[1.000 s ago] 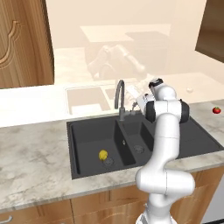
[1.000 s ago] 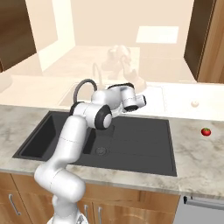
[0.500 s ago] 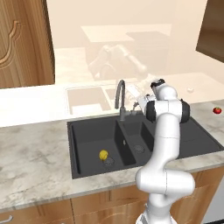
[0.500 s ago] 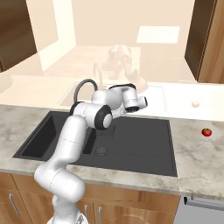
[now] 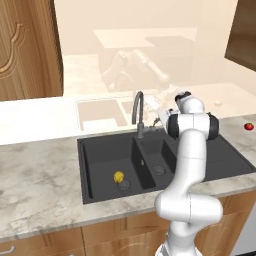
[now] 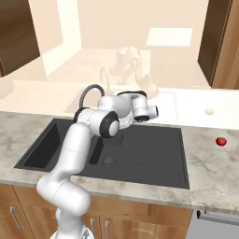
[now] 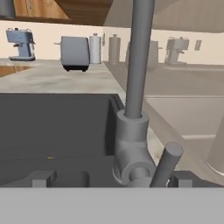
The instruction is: Turn on the sink faucet. Then move the lemon from the counter to the sink. Turn off the sink. Move the vegetable from the sink to the pot next to the stove. Finally move the pot to the front left burner.
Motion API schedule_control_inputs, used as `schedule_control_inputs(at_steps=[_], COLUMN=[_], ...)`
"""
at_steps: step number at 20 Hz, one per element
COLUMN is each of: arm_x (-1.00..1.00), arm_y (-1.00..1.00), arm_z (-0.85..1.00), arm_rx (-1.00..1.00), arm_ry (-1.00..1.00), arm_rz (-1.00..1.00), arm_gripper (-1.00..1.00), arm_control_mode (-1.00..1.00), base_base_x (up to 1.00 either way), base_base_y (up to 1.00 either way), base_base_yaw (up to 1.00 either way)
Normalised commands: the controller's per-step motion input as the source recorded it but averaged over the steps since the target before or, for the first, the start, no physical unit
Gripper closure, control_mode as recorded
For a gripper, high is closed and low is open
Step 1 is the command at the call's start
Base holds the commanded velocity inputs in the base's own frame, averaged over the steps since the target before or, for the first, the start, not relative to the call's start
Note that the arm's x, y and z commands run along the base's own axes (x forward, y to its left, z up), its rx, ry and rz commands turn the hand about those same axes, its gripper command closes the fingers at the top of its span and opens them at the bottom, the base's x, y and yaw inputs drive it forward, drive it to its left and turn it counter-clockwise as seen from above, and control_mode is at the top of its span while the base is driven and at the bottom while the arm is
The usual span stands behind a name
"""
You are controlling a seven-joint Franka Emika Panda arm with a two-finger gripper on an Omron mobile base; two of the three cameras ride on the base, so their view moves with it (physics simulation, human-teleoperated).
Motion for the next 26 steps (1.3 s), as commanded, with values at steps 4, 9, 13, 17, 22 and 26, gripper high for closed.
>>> schedule_control_inputs(at_steps=[4, 9, 13, 17, 22, 26], arm_x=[-0.11, 0.02, 0.01, -0.08, -0.28, -0.47], arm_y=[-0.21, 0.02, 0.01, 0.0, 0.0, 0.0], arm_z=[0.09, 0.01, 0.09, 0.16, 0.17, 0.22], arm_rx=[0.0, 0.0, 0.0, 0.0, 0.0, 0.0], arm_ry=[-0.06, -0.04, -0.05, -0.05, -0.06, -0.07], arm_rz=[0.0, 0.0, 0.0, 0.0, 0.0, 0.0], arm_gripper=[-1.0, -1.0, -1.0, -1.0, -1.0, -1.0], arm_control_mode=[-1.0, -1.0, -1.0, -1.0, -1.0, -1.0], base_base_x=[0.0, 0.0, 0.0, 0.0, 0.0, 0.0], base_base_y=[0.0, 0.0, 0.0, 0.0, 0.0, 0.0], base_base_yaw=[0.0, 0.0, 0.0, 0.0, 0.0, 0.0])
